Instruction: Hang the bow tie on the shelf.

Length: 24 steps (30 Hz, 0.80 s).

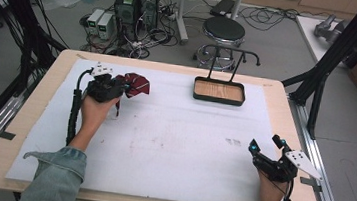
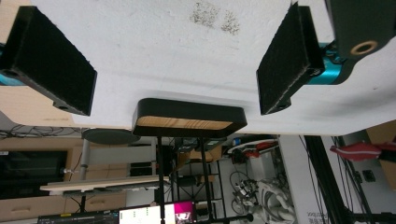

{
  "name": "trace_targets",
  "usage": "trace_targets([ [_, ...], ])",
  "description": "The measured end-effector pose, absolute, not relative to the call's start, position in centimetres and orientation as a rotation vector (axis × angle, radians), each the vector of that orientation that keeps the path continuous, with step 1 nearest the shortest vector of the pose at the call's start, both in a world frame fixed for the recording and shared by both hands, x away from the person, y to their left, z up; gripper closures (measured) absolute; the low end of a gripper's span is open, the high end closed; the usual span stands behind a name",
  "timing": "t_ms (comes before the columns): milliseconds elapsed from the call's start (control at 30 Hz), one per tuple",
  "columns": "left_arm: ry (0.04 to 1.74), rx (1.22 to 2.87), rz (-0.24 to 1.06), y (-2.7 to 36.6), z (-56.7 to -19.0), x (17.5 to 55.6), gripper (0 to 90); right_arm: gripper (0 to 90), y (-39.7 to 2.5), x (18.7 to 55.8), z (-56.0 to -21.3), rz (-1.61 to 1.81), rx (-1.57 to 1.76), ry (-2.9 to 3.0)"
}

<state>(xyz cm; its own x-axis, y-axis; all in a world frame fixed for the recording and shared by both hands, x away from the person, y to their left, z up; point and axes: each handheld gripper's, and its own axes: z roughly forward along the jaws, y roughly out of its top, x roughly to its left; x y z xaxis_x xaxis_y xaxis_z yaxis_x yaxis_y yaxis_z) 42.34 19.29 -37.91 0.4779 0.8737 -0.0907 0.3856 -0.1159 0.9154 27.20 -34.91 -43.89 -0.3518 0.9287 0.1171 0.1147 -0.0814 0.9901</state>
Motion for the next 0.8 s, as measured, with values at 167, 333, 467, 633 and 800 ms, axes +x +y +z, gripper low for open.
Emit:
trace_targets([
  [167,1.011,1.710,0.621,16.8,-35.8,42.6,65.1,11.3,-35.0,27.2,-43.9,1.513,1.172,1.503],
  [333,0.956,1.698,0.636,14.8,-34.6,43.2,65.1,11.3,-35.0,27.2,-43.9,1.517,1.178,1.502],
  [467,0.910,1.694,0.649,12.8,-33.4,43.8,65.1,11.3,-35.1,27.3,-43.9,1.518,1.176,1.502],
  [633,0.871,1.679,0.655,10.2,-32.2,44.5,65.1,11.3,-35.1,27.2,-43.9,1.526,1.183,1.502],
  [800,0.832,1.664,0.652,7.3,-31.4,45.5,65.1,11.3,-35.1,27.3,-43.9,1.530,1.185,1.498],
])
